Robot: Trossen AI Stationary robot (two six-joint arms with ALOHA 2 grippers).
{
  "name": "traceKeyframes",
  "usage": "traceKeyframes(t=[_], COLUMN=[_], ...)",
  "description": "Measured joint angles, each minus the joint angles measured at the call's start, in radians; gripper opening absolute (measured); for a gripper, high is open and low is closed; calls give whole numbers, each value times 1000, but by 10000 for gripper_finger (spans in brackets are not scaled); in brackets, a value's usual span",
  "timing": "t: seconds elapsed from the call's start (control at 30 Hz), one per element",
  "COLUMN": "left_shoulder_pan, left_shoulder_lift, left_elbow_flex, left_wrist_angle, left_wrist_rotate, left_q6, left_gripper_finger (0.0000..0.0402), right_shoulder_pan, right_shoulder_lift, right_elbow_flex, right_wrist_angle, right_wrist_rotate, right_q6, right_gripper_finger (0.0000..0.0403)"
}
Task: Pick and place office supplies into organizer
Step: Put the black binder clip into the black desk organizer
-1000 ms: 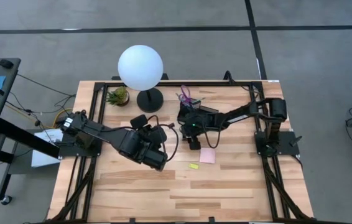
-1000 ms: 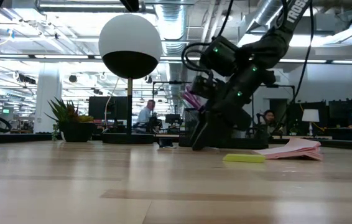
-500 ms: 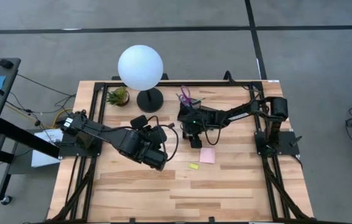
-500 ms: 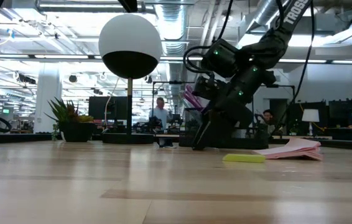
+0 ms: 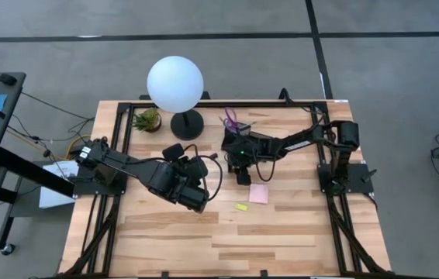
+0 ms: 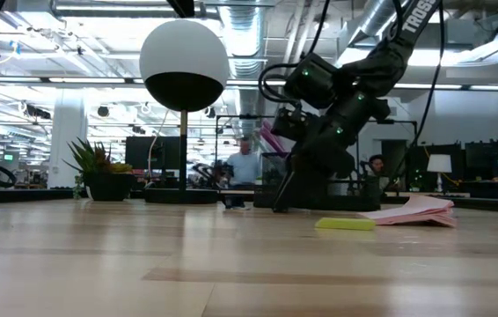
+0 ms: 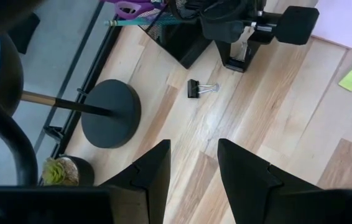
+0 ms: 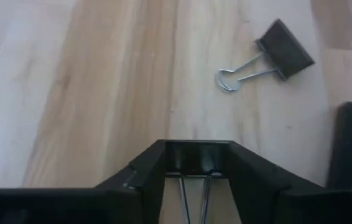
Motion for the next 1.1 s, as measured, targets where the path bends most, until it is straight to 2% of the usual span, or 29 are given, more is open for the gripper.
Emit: traceKeyframes(t=[0.1, 0.33, 0.47, 0.6, 0.73, 0.8, 0.93, 1.0, 1.1], left_shoulder_pan=[0, 0, 0, 0, 0, 0, 0, 0, 0], left_shoulder_lift=[0, 0, 0, 0, 0, 0, 0, 0, 0], left_elbow_flex=[0, 0, 0, 0, 0, 0, 1, 1, 1], left_wrist_angle=[0, 0, 0, 0, 0, 0, 0, 0, 0], left_wrist_rotate=[0, 0, 0, 0, 0, 1, 1, 2, 2], left_q6=[-4, -8, -9, -9, -9, -10, -18, -16, -15], left_gripper_finger=[129, 129, 129, 129, 129, 129, 129, 129, 129], right_shoulder_pan=[1, 31, 84, 127, 141, 131, 108, 90, 56], right_shoulder_lift=[-2, 0, 1, -7, -38, -64, -118, -148, -172], right_elbow_flex=[2, -1, -1, -1, 13, 21, 32, 33, 33], right_wrist_angle=[-13, 21, 71, 136, 130, 70, 28, 25, 6], right_wrist_rotate=[36, 48, 45, 60, 223, 321, 481, 532, 552], right_q6=[9, 85, 122, 134, 128, 96, 52, 47, 62], right_gripper_finger=[122, 124, 139, 129, 123, 125, 144, 146, 133])
